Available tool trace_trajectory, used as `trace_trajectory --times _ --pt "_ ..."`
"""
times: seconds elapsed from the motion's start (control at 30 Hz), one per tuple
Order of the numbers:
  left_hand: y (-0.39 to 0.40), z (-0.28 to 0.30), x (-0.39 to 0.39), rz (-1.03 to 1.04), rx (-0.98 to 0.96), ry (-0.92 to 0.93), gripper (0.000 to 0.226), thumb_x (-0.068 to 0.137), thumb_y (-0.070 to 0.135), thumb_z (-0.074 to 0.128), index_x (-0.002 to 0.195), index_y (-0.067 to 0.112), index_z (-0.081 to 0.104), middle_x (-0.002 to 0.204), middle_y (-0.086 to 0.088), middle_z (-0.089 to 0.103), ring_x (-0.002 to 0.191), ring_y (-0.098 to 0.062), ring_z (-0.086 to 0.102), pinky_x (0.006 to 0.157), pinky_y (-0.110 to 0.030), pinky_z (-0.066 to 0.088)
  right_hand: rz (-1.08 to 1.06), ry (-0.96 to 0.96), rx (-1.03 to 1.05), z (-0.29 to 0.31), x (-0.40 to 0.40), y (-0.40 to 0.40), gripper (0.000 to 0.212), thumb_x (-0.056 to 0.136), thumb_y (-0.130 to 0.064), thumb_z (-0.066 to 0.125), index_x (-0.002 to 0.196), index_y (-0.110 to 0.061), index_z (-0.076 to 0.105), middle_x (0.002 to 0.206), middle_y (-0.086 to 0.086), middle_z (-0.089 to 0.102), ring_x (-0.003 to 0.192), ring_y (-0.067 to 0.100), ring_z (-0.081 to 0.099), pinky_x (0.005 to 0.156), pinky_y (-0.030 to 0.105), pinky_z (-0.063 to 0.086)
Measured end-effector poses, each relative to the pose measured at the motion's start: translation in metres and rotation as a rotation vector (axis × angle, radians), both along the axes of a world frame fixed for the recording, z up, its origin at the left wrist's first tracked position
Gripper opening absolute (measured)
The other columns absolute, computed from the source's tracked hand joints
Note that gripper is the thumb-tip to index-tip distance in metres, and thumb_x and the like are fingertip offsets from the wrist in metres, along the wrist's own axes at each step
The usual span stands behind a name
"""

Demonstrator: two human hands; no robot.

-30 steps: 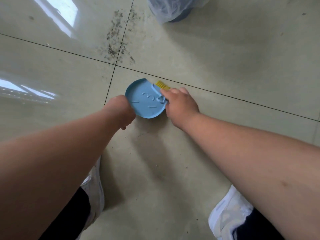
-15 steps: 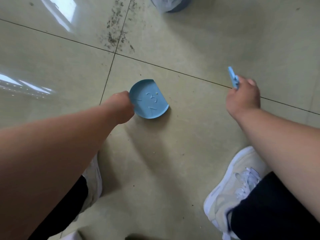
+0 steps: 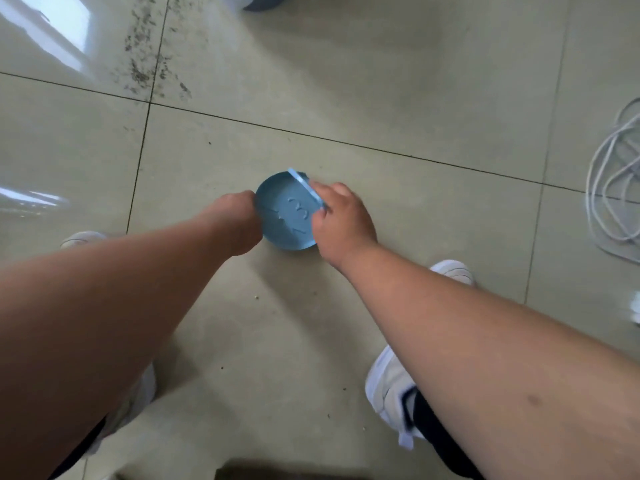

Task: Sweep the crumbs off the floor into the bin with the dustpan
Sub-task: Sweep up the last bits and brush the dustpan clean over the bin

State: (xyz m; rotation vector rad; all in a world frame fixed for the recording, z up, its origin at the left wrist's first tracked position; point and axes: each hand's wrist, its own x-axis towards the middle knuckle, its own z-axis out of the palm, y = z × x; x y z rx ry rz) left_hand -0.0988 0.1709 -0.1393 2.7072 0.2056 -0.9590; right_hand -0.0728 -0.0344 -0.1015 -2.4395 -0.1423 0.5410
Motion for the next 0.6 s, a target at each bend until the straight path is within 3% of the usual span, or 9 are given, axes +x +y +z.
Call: trace_trajectory --times 0.13,0.33,0.47,0.6 --pt "-0.015 -0.002 0.014 -0.013 -0.016 0.001 0.016 0.090 0.012 0.053 0.104 0.017 0.056 0.091 -0.006 0.059 0.079 -0.033 0.055 0.071 -0.034 0.045 -0.223 -0.116 -0.131 0.004 0.060 -0.068 0.054 0.087 -0.003 0.050 0.135 -0.023 0.065 0.122 0.011 0.059 0.103 0.031 0.060 0.080 0.025 0.042" --pt "-0.045 -0.006 0.027 -0.023 -0.058 -0.015 0.016 0.089 0.010 0.053 0.102 0.020 0.052 0.075 0.005 0.048 0.078 -0.031 0.056 0.070 -0.034 0.046 -0.517 -0.053 -0.454 0.002 0.091 -0.207 0.039 0.090 -0.012 0.052 0.127 -0.010 0.063 0.129 0.022 0.056 0.110 0.037 0.061 0.094 0.030 0.044" --pt "-0.065 -0.005 0.032 -0.073 -0.046 -0.006 0.013 0.090 0.009 0.052 0.100 0.017 0.053 0.072 0.004 0.047 0.075 -0.032 0.057 0.068 -0.034 0.045 -0.387 0.051 -0.459 -0.005 0.059 -0.201 0.037 0.087 -0.013 0.055 0.124 -0.013 0.063 0.121 0.022 0.058 0.100 0.036 0.060 0.086 0.031 0.046" --pt "-0.079 0.001 0.033 -0.126 -0.015 0.006 0.010 0.092 0.008 0.049 0.099 0.014 0.053 0.076 -0.001 0.053 0.069 -0.029 0.056 0.067 -0.033 0.044 -0.080 0.077 -0.302 -0.008 0.016 -0.129 0.056 0.089 -0.015 0.057 0.144 -0.022 0.053 0.113 0.017 0.051 0.093 0.036 0.059 0.082 0.036 0.047"
